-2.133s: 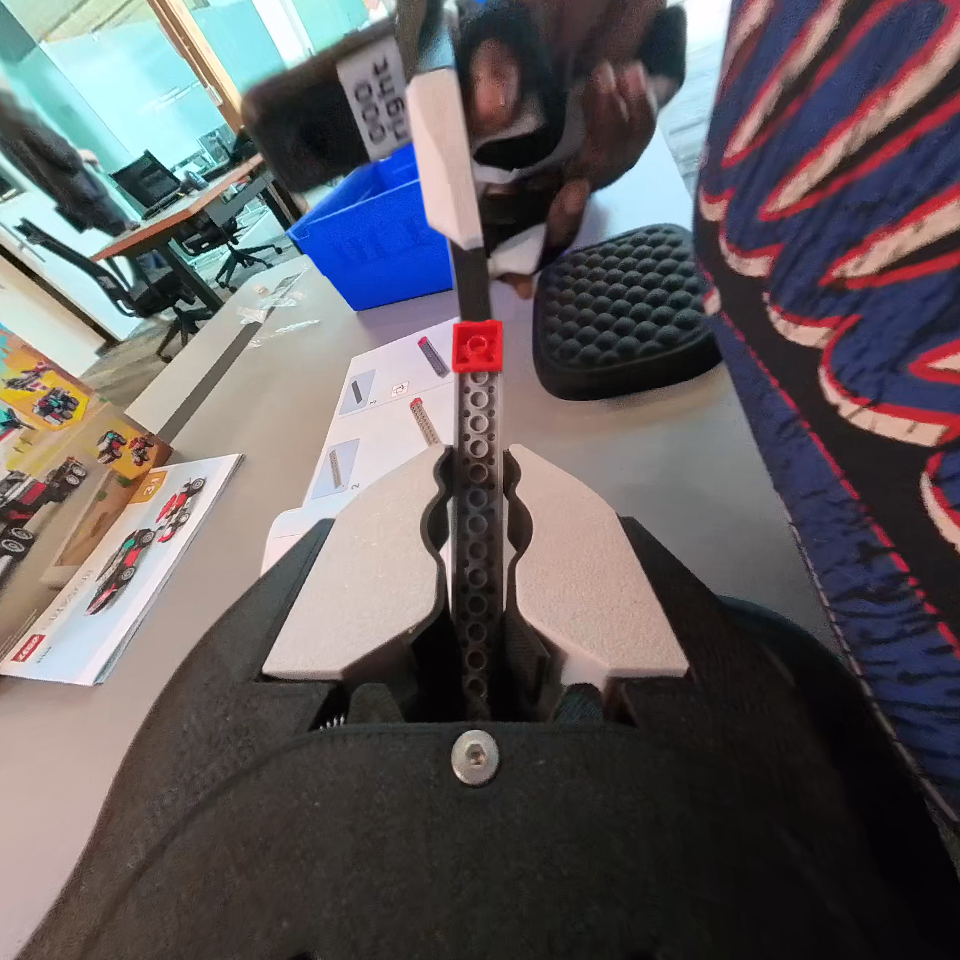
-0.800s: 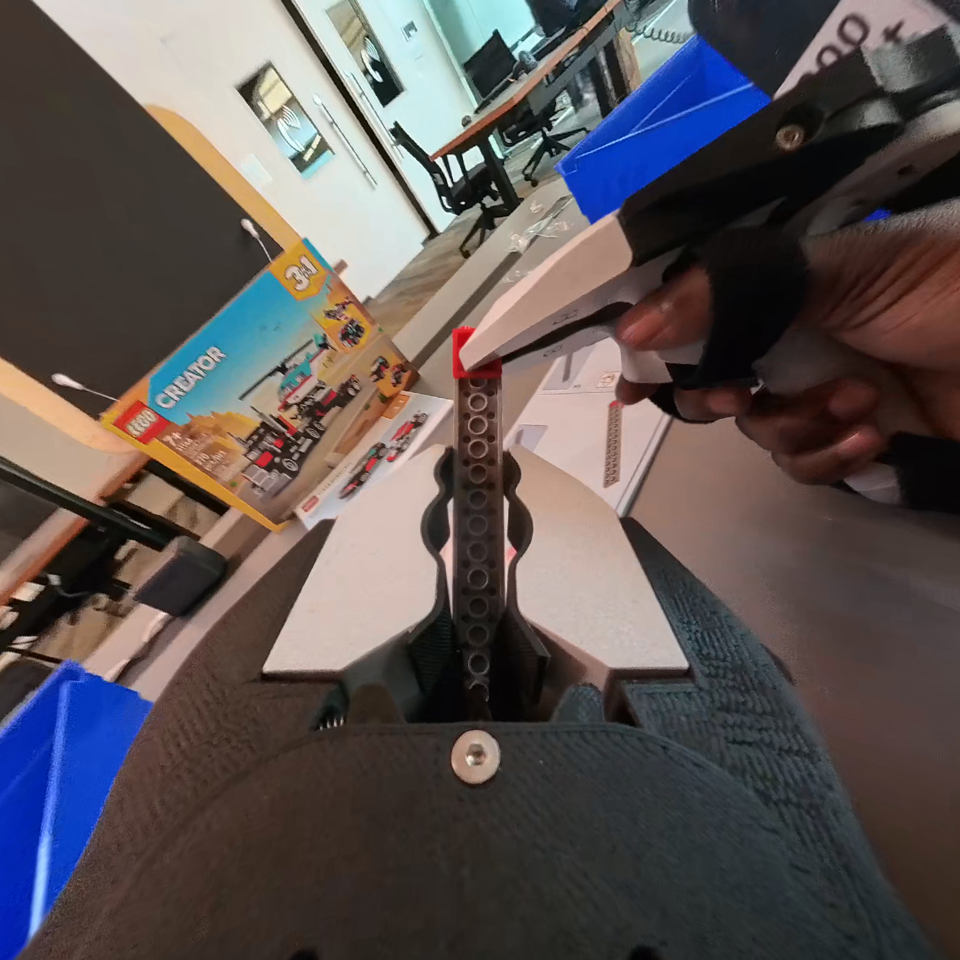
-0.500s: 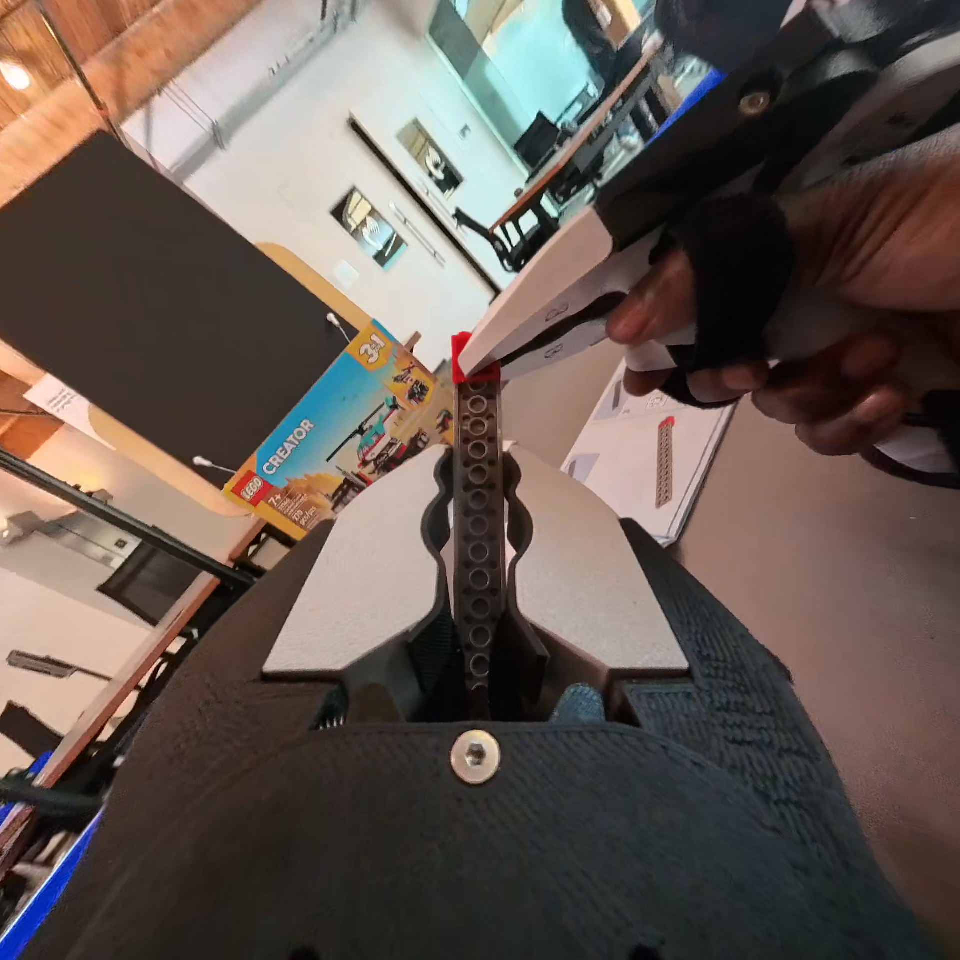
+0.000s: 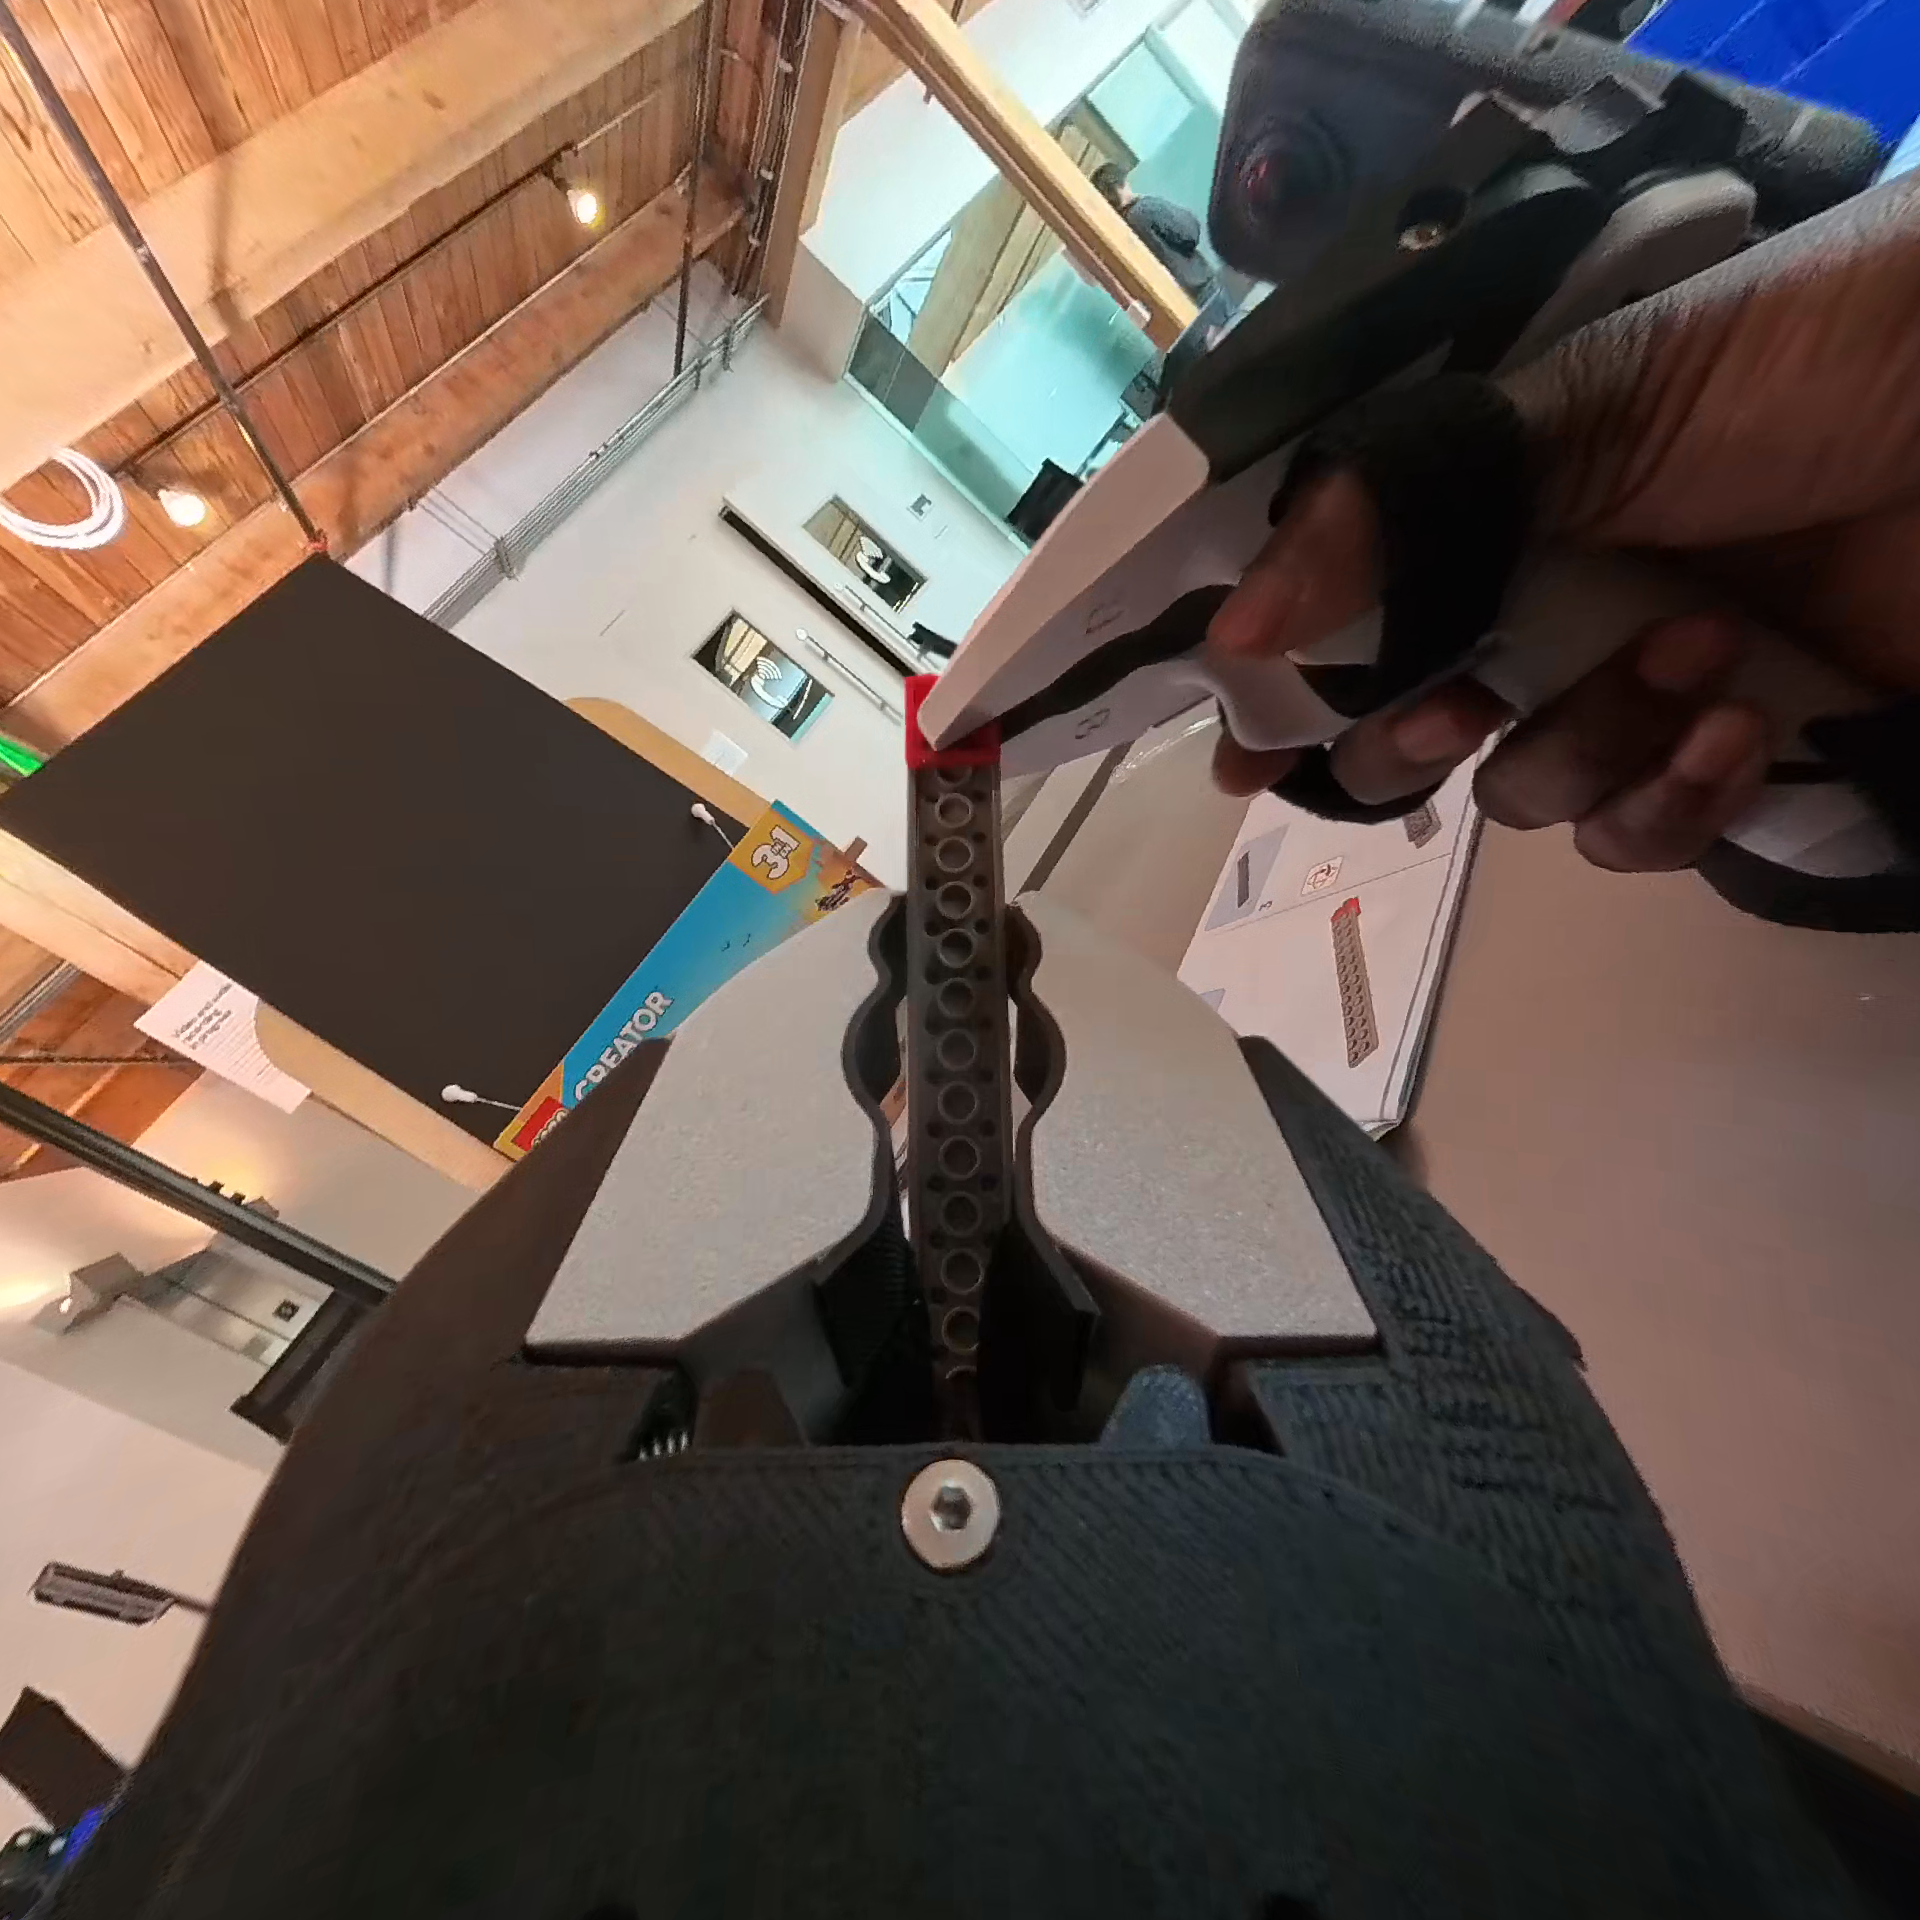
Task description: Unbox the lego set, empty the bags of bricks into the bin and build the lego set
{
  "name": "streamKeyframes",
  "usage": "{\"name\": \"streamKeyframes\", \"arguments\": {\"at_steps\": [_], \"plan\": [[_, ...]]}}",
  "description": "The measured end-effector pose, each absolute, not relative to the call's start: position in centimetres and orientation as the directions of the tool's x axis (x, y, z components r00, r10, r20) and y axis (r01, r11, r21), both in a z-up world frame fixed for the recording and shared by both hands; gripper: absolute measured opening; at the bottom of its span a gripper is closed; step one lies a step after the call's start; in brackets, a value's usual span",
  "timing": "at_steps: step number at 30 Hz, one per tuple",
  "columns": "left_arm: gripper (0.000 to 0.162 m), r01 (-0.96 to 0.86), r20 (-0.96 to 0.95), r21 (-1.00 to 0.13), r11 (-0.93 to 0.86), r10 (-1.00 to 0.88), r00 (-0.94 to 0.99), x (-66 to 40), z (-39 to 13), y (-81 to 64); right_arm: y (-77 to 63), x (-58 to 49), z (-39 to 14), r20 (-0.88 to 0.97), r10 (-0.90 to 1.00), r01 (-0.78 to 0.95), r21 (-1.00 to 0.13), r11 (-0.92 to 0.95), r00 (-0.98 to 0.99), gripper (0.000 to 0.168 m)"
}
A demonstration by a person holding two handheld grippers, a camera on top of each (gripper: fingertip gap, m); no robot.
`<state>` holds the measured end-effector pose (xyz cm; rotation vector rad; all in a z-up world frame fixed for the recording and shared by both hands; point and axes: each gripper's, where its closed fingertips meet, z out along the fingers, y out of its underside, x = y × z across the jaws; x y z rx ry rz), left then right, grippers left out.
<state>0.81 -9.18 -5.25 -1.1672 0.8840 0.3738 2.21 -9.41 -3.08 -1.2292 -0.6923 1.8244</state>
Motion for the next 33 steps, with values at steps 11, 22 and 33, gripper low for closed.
{"name": "streamKeyframes", "arguments": {"at_steps": [11,22,33], "plan": [[0.017,-0.702,-0.817,-0.561,0.440,-0.153,0.557,0.9,-5.0,-9.4,-9.6,2.3,-3.1,-0.534,0.810,-0.311,-0.748,-0.586,-0.242,0.008],[0.017,-0.633,-0.749,-0.645,0.429,-0.190,0.634,0.8,-4.6,-9.5,-9.9,2.1,-2.3,-0.366,0.926,-0.343,-0.861,-0.376,-0.095,0.017],[0.017,-0.626,-0.776,-0.592,0.508,-0.152,0.612,1.4,-3.9,-10.8,-11.8,1.9,-0.9,-0.199,0.962,-0.351,-0.901,-0.254,-0.186,0.008]]}}
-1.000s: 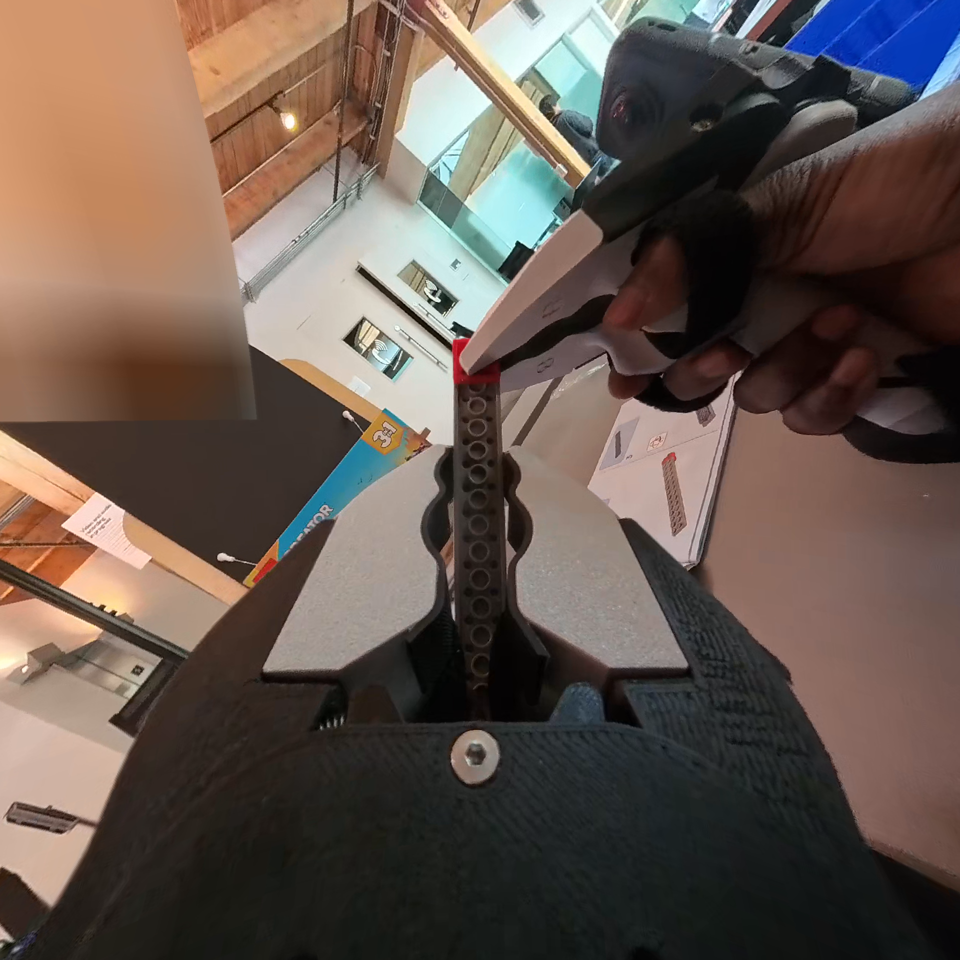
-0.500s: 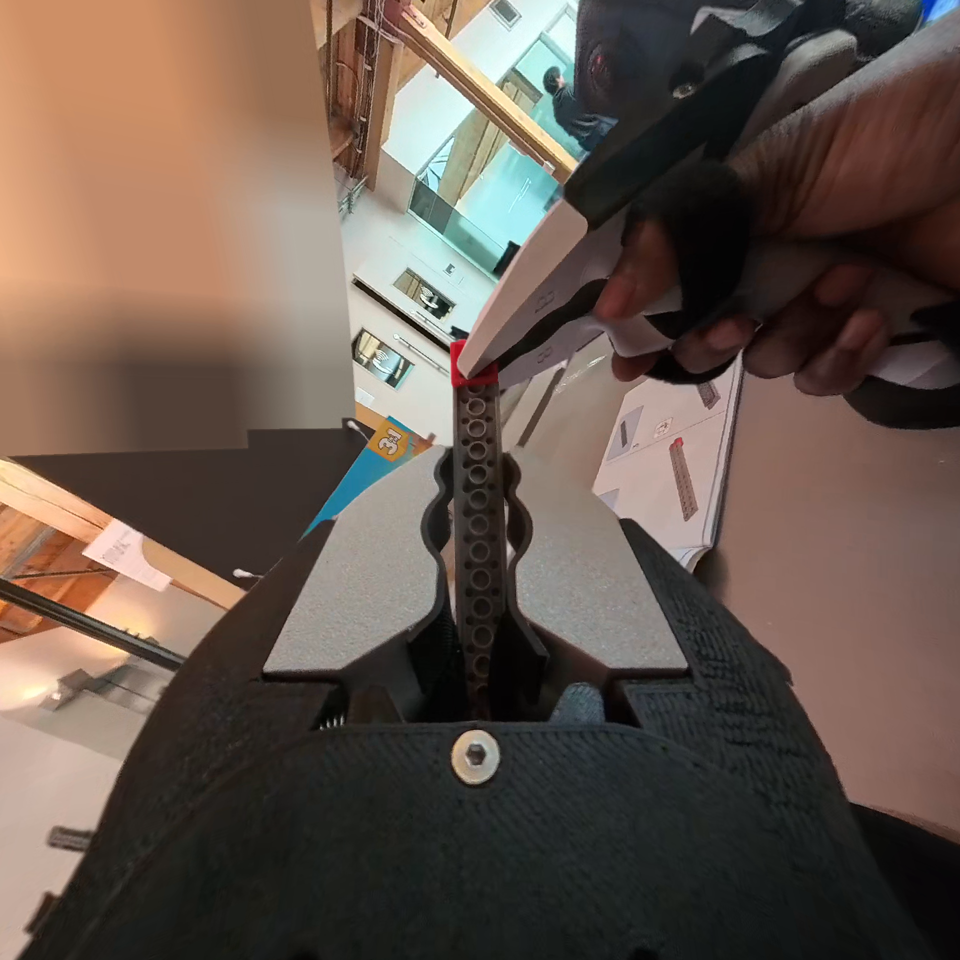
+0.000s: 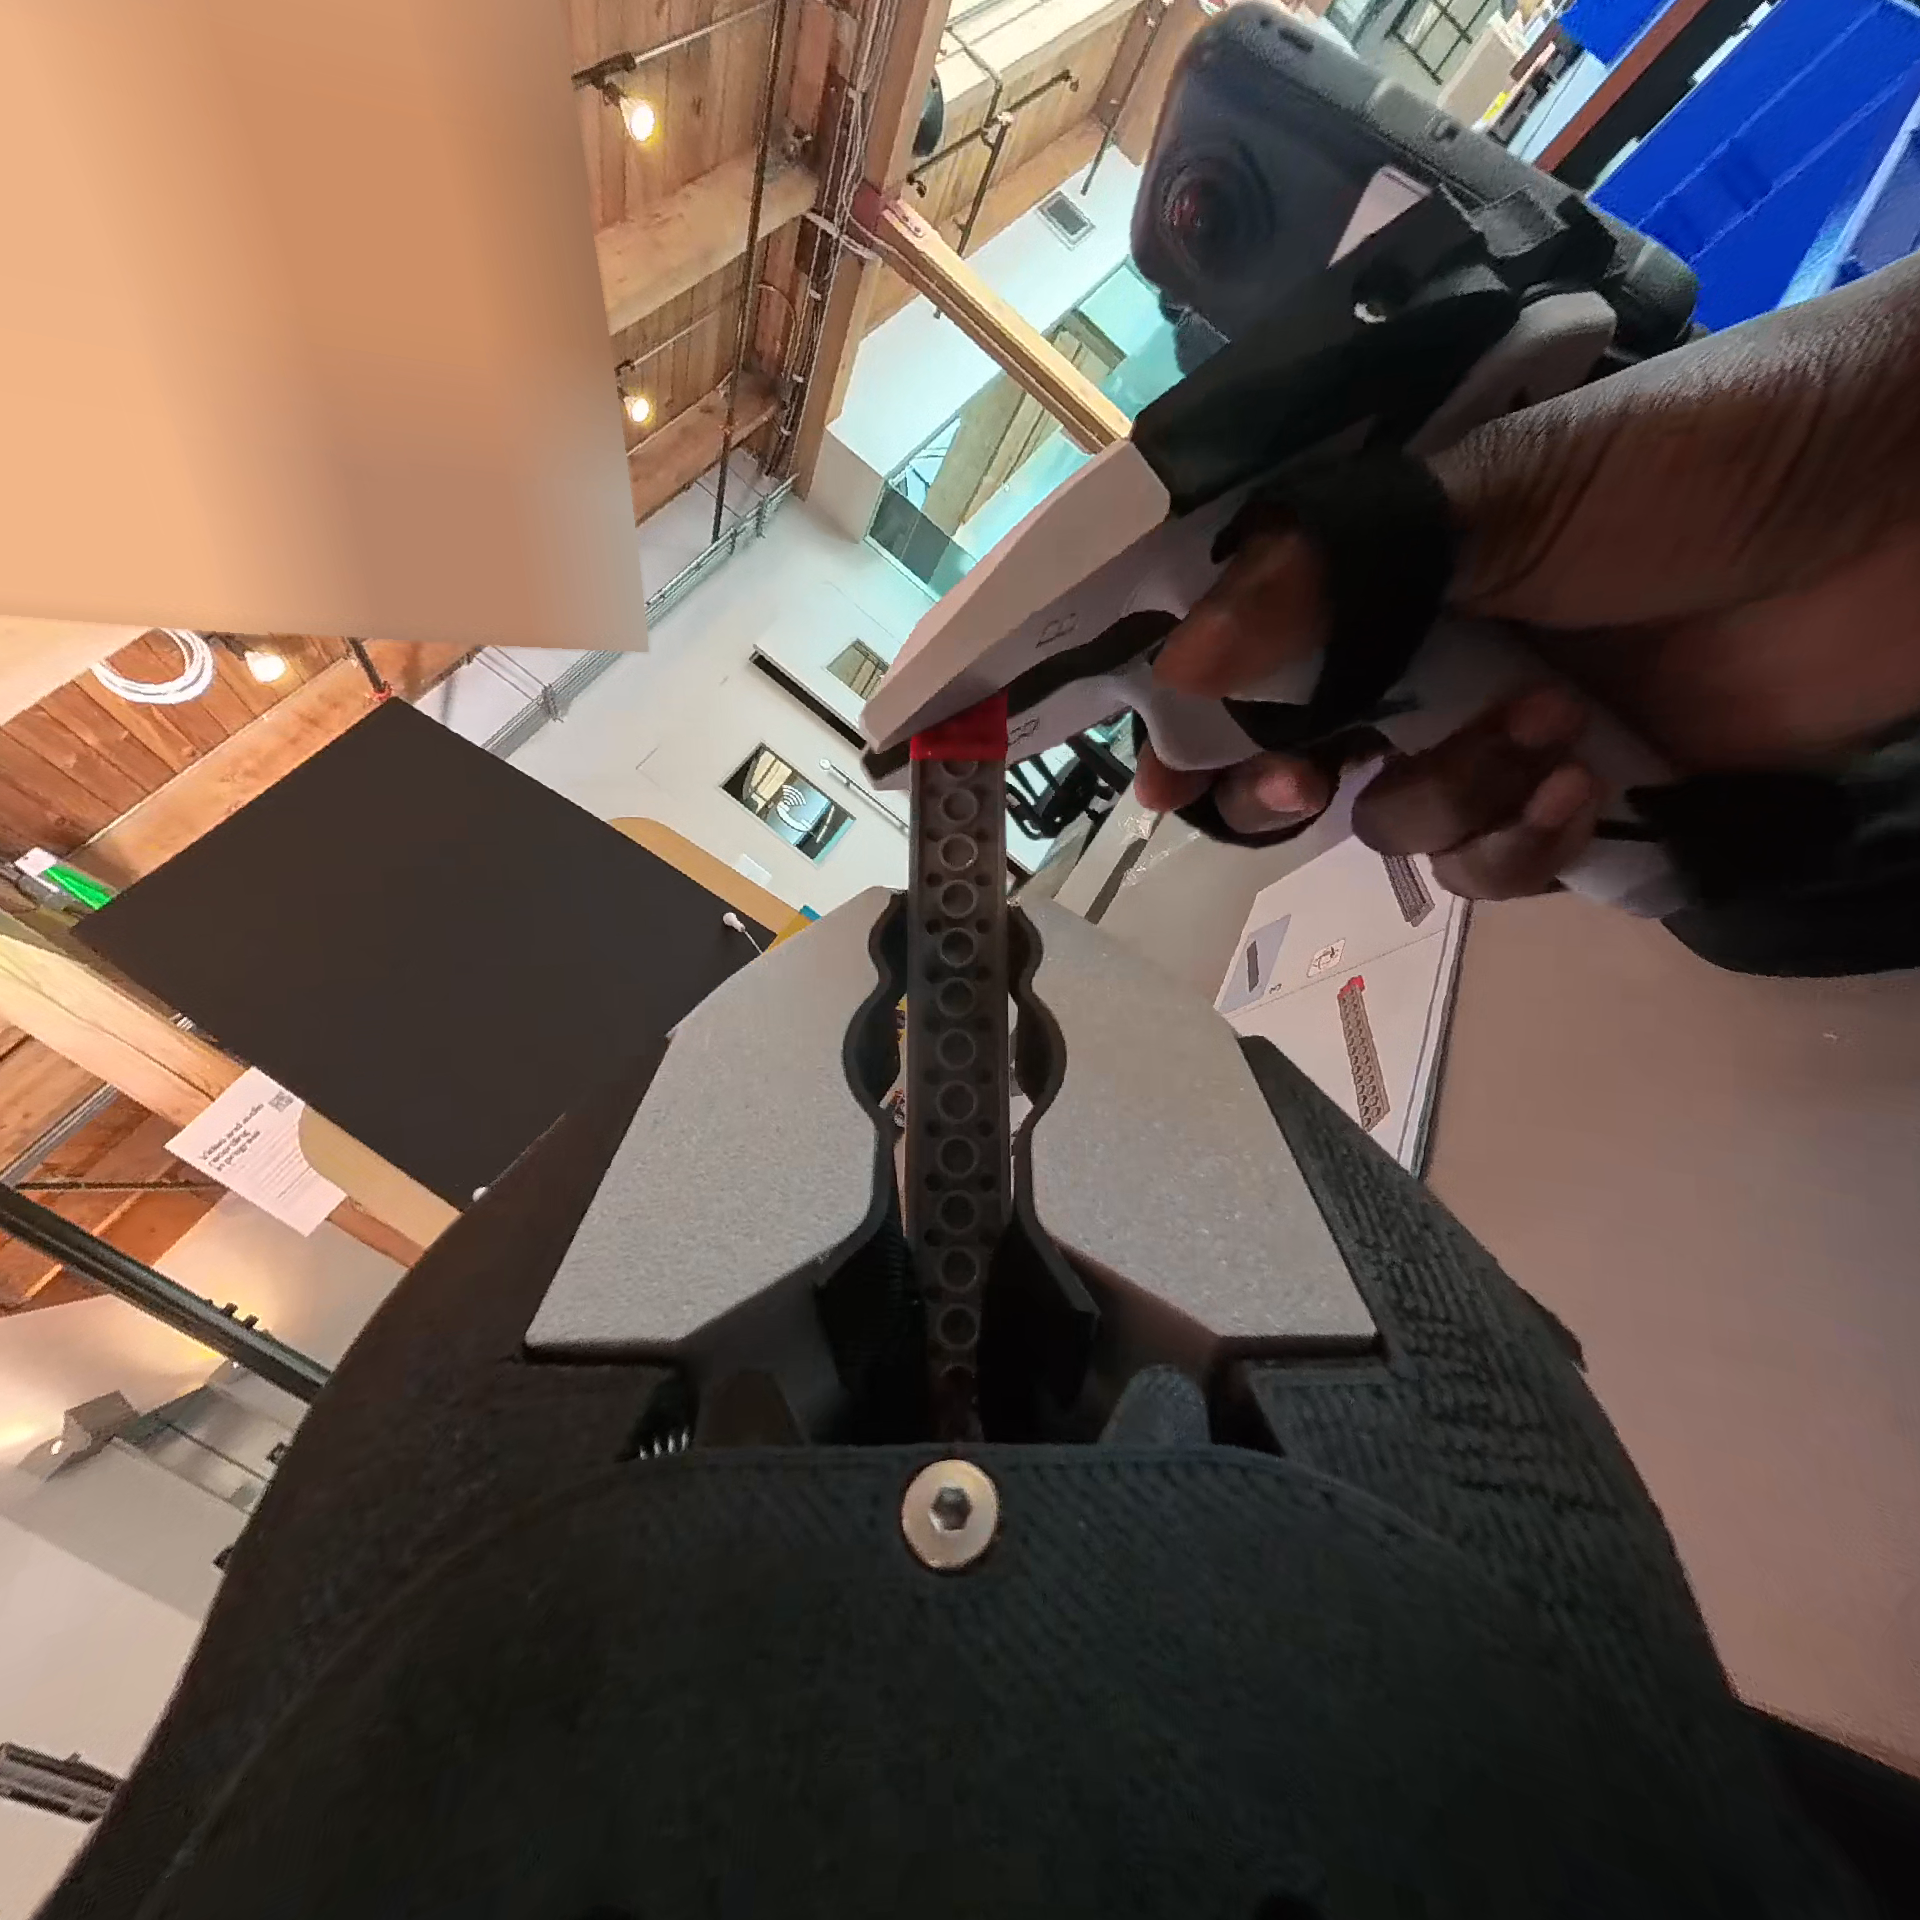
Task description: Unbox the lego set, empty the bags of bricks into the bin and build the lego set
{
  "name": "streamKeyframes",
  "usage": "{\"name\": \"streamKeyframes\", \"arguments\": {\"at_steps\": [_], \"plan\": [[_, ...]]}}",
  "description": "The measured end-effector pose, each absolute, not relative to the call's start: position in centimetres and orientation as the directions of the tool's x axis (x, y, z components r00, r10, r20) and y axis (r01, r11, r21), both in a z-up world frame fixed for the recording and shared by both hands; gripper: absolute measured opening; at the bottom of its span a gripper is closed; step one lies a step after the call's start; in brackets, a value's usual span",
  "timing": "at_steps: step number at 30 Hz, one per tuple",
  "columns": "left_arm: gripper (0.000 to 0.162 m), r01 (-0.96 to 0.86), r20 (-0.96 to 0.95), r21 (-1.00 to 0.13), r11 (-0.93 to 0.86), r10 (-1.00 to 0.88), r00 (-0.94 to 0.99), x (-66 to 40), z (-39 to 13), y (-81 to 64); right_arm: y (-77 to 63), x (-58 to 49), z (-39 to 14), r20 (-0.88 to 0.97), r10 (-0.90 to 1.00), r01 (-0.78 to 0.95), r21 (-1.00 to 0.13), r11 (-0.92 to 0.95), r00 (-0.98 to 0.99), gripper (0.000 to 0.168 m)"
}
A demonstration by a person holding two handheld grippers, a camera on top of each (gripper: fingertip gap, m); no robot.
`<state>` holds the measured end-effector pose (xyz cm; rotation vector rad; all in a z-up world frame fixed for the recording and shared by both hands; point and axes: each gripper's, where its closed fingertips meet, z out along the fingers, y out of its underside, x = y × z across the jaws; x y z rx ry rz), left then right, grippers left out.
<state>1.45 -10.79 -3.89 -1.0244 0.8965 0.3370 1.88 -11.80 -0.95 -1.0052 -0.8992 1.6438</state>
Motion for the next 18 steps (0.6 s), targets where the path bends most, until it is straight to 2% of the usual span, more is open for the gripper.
{"name": "streamKeyframes", "arguments": {"at_steps": [11,13,18], "plan": [[0.017,-0.681,-0.814,-0.519,0.516,-0.057,0.578,1.22,-3.29,-10.84,-11.78,1.77,-0.41,-0.153,0.978,-0.403,-0.893,-0.198,-0.142,0.008],[0.017,-0.685,-0.815,-0.509,0.521,-0.035,0.578,1.41,-3.12,-10.94,-11.44,1.93,-0.31,-0.156,0.982,-0.442,-0.877,-0.188,-0.107,0.023],[0.017,-0.698,-0.817,-0.498,0.514,-0.010,0.576,1.73,-3.12,-10.88,-11.83,2.10,-0.06,-0.172,0.972,-0.479,-0.848,-0.228,-0.160,0.036]]}}
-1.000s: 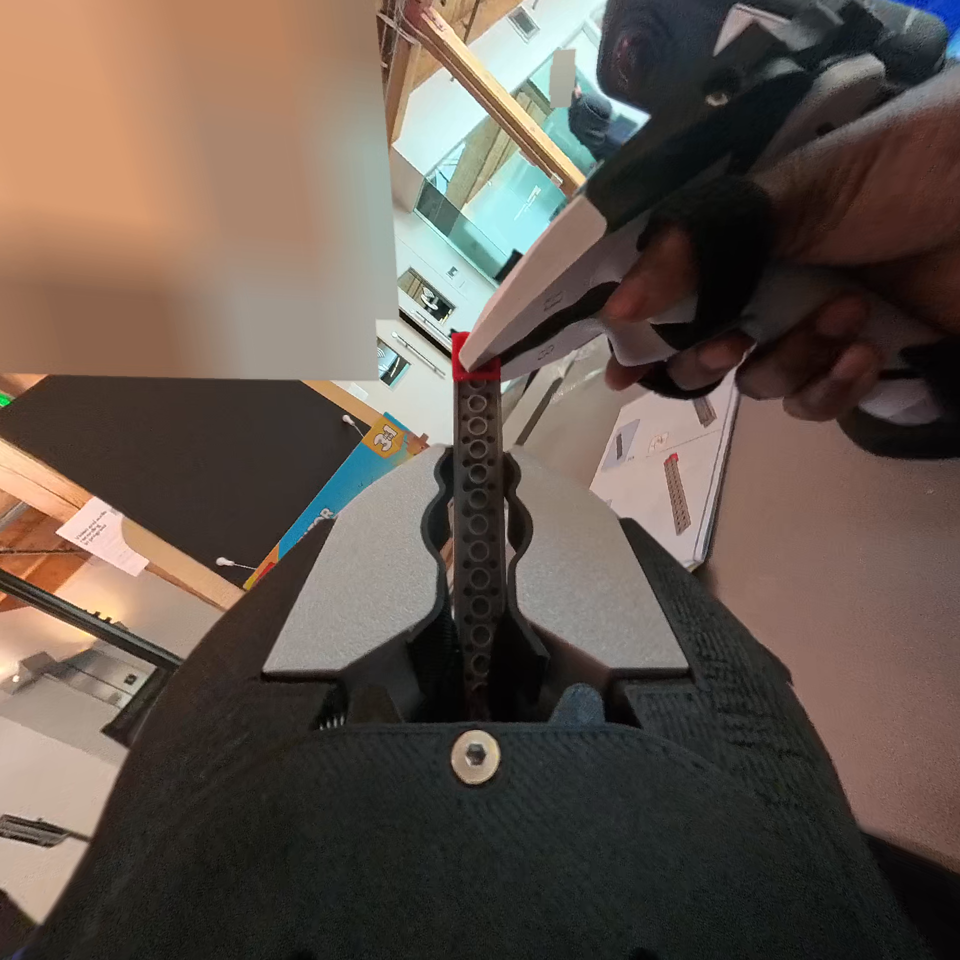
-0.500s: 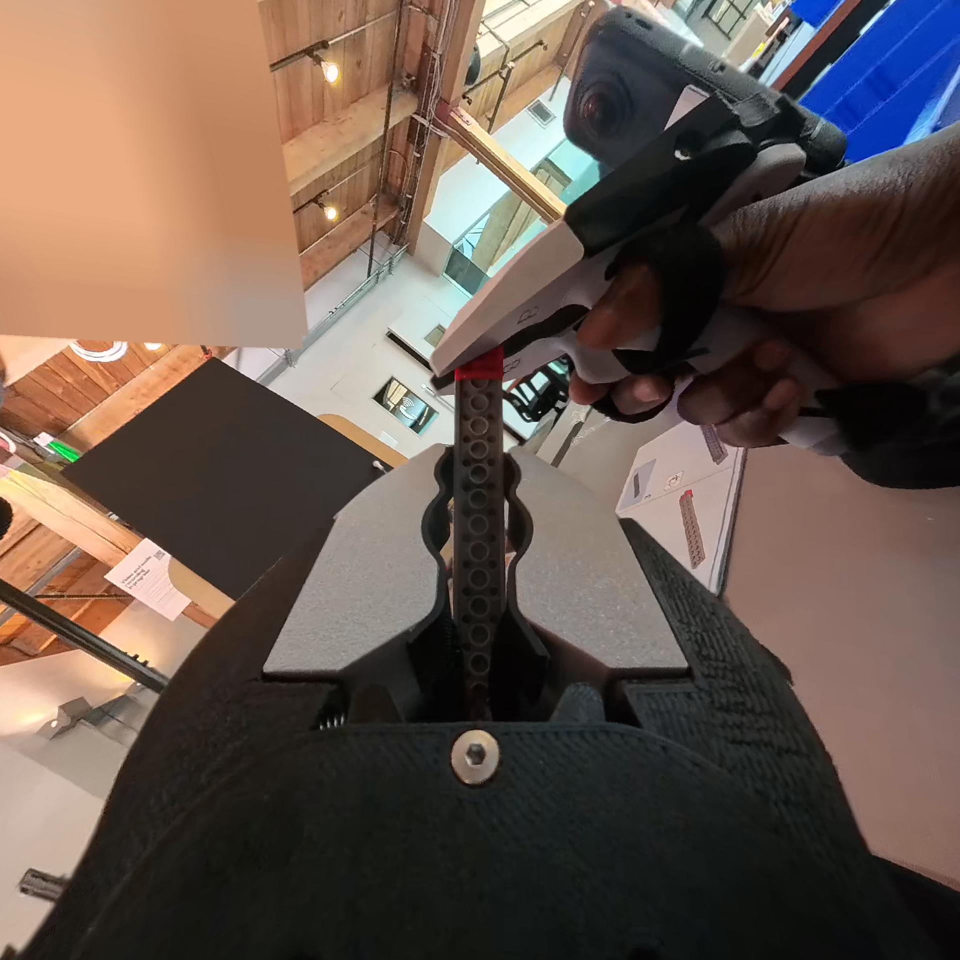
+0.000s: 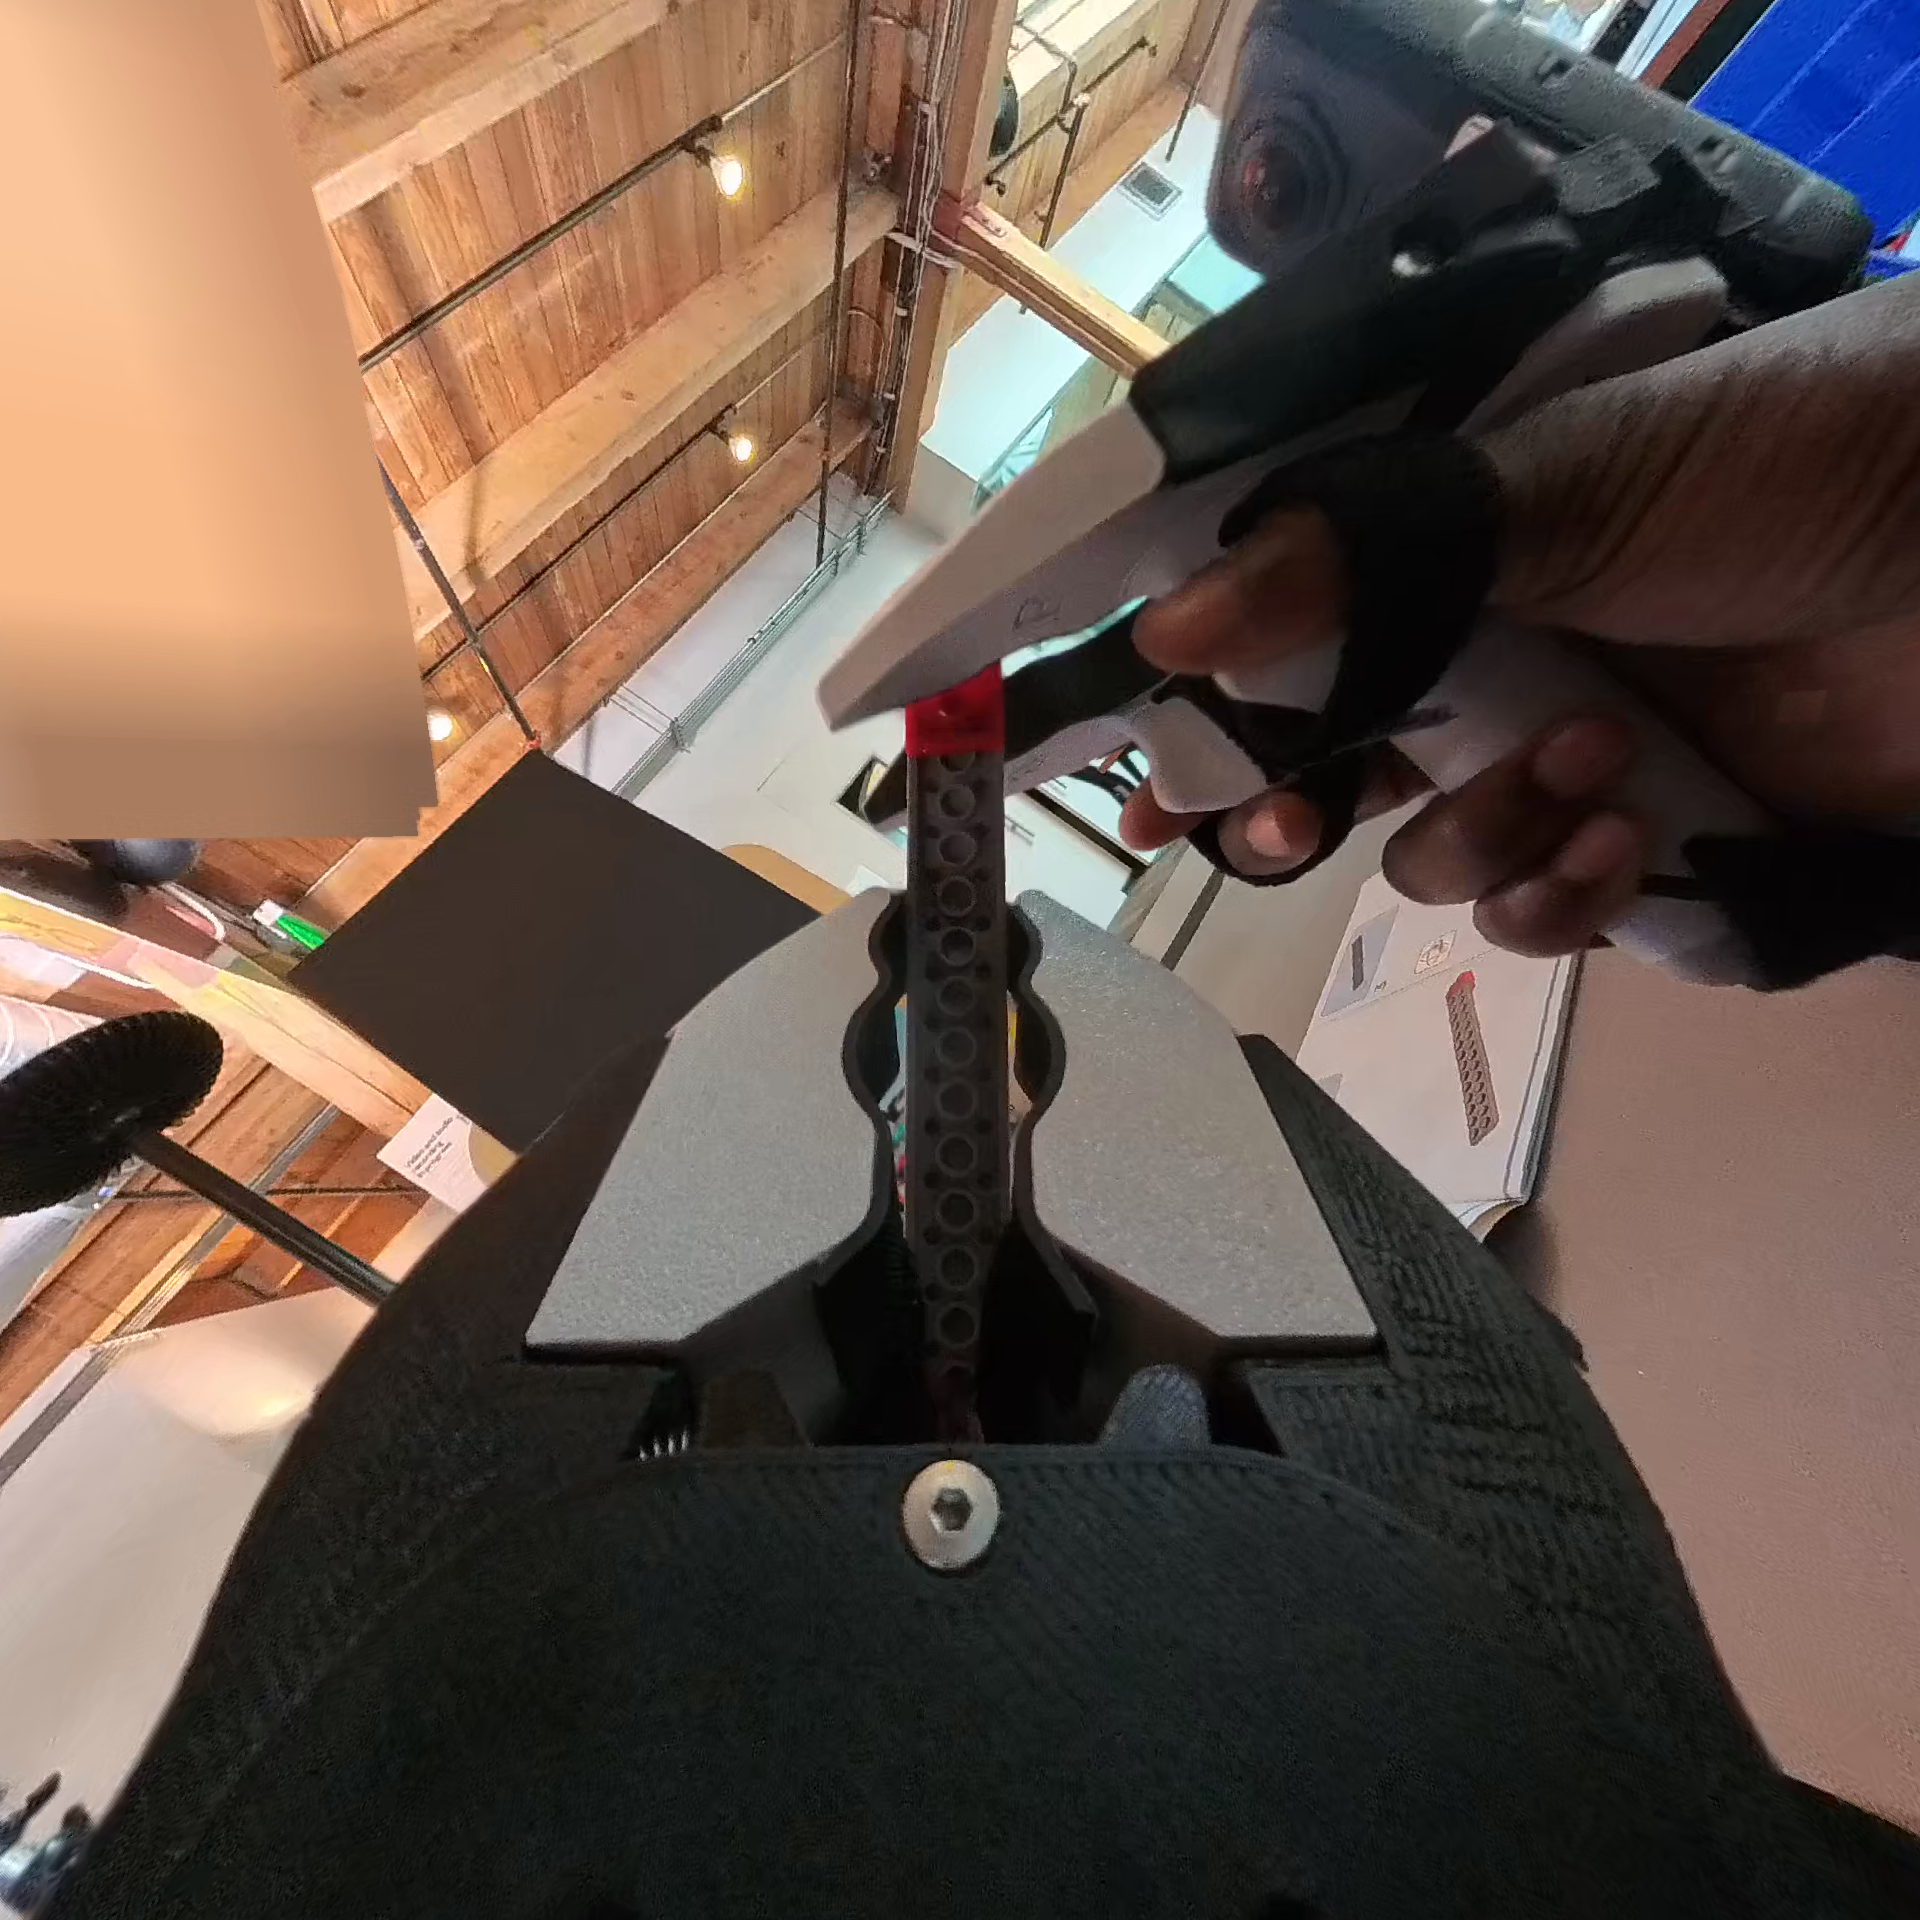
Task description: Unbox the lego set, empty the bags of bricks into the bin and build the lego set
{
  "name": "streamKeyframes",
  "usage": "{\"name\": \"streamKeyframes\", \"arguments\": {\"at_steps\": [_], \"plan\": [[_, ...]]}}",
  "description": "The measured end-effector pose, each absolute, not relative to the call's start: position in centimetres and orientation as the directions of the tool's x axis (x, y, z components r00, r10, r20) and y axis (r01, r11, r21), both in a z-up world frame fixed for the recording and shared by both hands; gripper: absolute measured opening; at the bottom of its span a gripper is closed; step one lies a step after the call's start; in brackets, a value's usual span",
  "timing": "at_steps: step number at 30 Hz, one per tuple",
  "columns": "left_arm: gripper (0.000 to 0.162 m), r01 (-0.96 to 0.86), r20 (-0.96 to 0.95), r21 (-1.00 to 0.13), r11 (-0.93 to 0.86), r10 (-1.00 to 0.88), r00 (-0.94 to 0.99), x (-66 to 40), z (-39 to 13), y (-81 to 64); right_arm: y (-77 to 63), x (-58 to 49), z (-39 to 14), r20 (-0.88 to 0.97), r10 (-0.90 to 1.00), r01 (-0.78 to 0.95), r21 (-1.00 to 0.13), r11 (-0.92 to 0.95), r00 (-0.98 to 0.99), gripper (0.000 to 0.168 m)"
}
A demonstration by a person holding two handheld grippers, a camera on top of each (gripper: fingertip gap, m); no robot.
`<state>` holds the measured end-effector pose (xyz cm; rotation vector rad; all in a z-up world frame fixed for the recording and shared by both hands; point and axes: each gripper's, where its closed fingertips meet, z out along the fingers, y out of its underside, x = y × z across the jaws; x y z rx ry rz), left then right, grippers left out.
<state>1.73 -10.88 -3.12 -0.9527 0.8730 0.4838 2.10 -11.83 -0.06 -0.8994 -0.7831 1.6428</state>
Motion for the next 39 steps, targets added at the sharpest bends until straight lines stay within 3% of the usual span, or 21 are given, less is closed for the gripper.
{"name": "streamKeyframes", "arguments": {"at_steps": [5,7,22,26,29,31,33,36,39], "plan": [[0.017,-0.682,-0.800,-0.525,0.509,-0.023,0.599,1.7,-3.1,-10.8,-12.0,2.0,-0.4,-0.189,0.968,-0.489,-0.837,-0.247,-0.165,0.029],[0.017,-0.677,-0.799,-0.525,0.516,-0.025,0.600,2.0,-3.1,-11.0,-12.2,2.0,-0.4,-0.190,0.965,-0.505,-0.824,-0.257,-0.182,0.009],[0.017,-0.625,-0.764,-0.574,0.529,-0.070,0.642,2.2,-3.0,-11.1,-12.5,1.8,-0.3,-0.153,0.967,-0.452,-0.862,-0.230,-0.201,0.008],[0.019,-0.443,-0.636,-0.746,0.496,-0.337,0.694,2.7,-3.4,-11.3,-11.6,1.9,-1.1,-0.080,0.986,-0.365,-0.922,-0.129,-0.147,0.008],[0.028,-0.157,-0.332,-0.935,0.317,-0.635,0.697,2.3,-2.7,-11.6,-11.7,2.7,-1.3,0.035,0.980,-0.276,-0.961,-0.022,-0.197,0.008],[0.032,-0.022,-0.150,-0.985,0.173,-0.778,0.610,2.5,-2.3,-12.0,-11.8,3.0,-1.4,0.075,0.968,-0.225,-0.974,0.020,-0.238,0.008],[0.033,-0.030,-0.111,-0.993,0.113,-0.830,0.547,3.0,-2.6,-12.0,-12.4,2.9,-1.5,0.115,0.952,-0.184,-0.981,0.064,-0.283,0.008],[0.029,-0.203,-0.222,-0.970,0.136,-0.841,0.494,4.4,-4.8,-11.8,-13.3,2.8,-1.3,0.144,0.930,-0.171,-0.981,0.090,-0.338,0.009],[0.008,-0.226,-0.322,-0.945,0.238,-0.809,0.493,5.3,-4.6,-12.0,-14.0,2.9,-1.1,0.165,0.914,-0.186,-0.977,0.101,-0.371,0.009]]}}
